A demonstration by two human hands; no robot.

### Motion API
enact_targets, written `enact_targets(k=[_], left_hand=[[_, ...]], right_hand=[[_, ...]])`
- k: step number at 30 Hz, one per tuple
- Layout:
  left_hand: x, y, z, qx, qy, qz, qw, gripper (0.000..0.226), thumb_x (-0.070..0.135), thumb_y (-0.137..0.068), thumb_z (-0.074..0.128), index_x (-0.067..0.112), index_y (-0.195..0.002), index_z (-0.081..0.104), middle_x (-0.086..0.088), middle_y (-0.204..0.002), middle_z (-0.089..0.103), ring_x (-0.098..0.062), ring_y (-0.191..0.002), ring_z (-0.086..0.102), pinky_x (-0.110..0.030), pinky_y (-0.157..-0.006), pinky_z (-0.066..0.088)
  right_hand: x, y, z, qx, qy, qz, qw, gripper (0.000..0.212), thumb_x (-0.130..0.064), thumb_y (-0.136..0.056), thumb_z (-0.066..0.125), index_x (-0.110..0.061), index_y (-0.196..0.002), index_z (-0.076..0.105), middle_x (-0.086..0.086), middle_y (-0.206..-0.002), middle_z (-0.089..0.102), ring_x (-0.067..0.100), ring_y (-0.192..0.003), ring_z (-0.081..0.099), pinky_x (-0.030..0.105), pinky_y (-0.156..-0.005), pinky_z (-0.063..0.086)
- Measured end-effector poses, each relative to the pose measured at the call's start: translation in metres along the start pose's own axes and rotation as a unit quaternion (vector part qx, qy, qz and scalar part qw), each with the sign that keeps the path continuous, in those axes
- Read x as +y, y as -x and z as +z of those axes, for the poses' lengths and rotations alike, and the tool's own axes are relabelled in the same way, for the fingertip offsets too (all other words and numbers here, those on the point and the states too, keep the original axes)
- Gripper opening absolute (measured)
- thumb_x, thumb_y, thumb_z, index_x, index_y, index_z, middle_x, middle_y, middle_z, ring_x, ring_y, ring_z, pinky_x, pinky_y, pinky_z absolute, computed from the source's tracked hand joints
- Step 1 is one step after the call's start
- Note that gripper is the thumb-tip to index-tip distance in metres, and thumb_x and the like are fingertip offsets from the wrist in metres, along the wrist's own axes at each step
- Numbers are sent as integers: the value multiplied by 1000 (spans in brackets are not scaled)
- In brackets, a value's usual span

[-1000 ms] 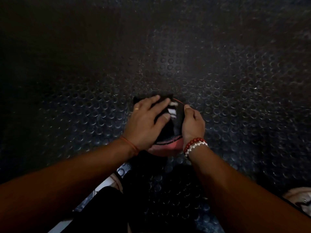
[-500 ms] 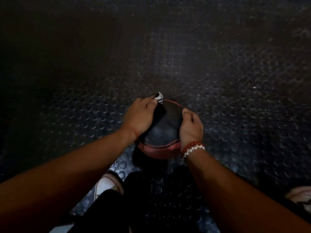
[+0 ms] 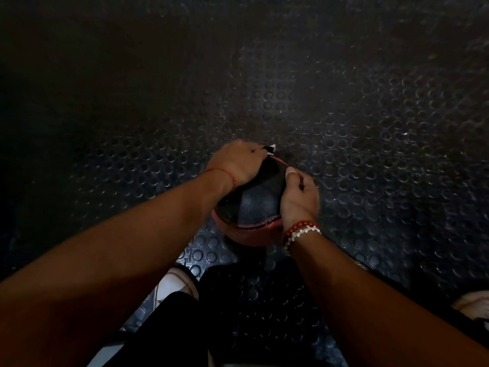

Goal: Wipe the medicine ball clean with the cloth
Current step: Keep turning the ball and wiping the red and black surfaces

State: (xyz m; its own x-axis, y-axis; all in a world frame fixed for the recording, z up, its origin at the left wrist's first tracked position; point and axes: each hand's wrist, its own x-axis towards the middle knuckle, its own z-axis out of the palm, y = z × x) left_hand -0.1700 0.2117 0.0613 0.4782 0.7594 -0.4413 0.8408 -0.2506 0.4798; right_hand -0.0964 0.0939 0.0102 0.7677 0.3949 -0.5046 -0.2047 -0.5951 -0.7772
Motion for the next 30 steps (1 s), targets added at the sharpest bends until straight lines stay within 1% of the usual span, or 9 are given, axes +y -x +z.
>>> enact_targets(k=[5,9,11,13,17,20,22,26,30], left_hand=[[-17,22,5,60,141,-41,987,34,35,-100,44,25,-121,69,-7,-121,66,-26,-114,58,-30,-95,42],[-20,54,22,127,14,97,987,43,46,-96,42,34,-134,59,-1,-141,52,-26,-130,43,-30,-111,28],[-18,61,23,130,-49,167,976,47,49,-93,42,34,-135,57,-2,-144,50,-27,-131,41,-29,-111,25],[-17,53,21,106,-55,178,977,42,46,-96,46,35,-135,57,-1,-143,50,-25,-131,41,-28,-110,26],[-29,16,17,64,108,42,991,32,37,-99,50,28,-125,67,-2,-126,63,-23,-119,55,-32,-104,39],[-51,9,18,49,233,-71,969,30,31,-100,47,22,-117,70,-1,-122,67,-20,-118,58,-23,-97,40],[-56,24,26,77,291,-90,949,30,30,-101,45,23,-115,70,3,-118,67,-17,-118,58,-25,-99,39],[-47,72,45,187,238,33,953,42,38,-99,42,27,-136,57,-1,-136,54,-12,-129,44,-22,-109,30],[-39,79,47,199,-18,240,950,45,43,-93,46,26,-133,60,-10,-143,52,-31,-136,38,-44,-114,29]], right_hand=[[0,1,3,9,9,-2,1000,45,-55,-86,50,-26,-118,62,4,-120,59,23,-112,55,40,-101,45],[0,0,0,3,5,-7,1000,42,-51,-89,48,-25,-119,62,5,-122,60,23,-113,56,38,-102,44],[4,3,-2,-1,-5,-15,1000,43,-51,-88,48,-26,-119,62,4,-121,60,22,-112,57,36,-99,45],[9,10,-2,3,-21,-22,1000,48,-55,-84,46,-27,-119,62,3,-121,60,20,-111,57,38,-99,46],[8,11,-1,12,-21,-13,1000,44,-54,-86,49,-28,-118,63,2,-120,60,19,-111,56,39,-101,45],[8,11,-3,17,-26,-7,999,42,-52,-87,51,-26,-117,64,3,-120,61,20,-111,57,39,-102,45],[10,10,-5,22,-35,-7,999,40,-49,-89,52,-24,-117,65,4,-120,61,20,-112,57,38,-102,45],[8,3,-8,29,-33,-11,999,35,-43,-92,52,-19,-113,66,8,-117,64,23,-111,58,37,-99,46],[9,5,-6,16,-25,-15,999,40,-46,-91,50,-21,-118,64,8,-122,61,23,-112,57,35,-100,44]])
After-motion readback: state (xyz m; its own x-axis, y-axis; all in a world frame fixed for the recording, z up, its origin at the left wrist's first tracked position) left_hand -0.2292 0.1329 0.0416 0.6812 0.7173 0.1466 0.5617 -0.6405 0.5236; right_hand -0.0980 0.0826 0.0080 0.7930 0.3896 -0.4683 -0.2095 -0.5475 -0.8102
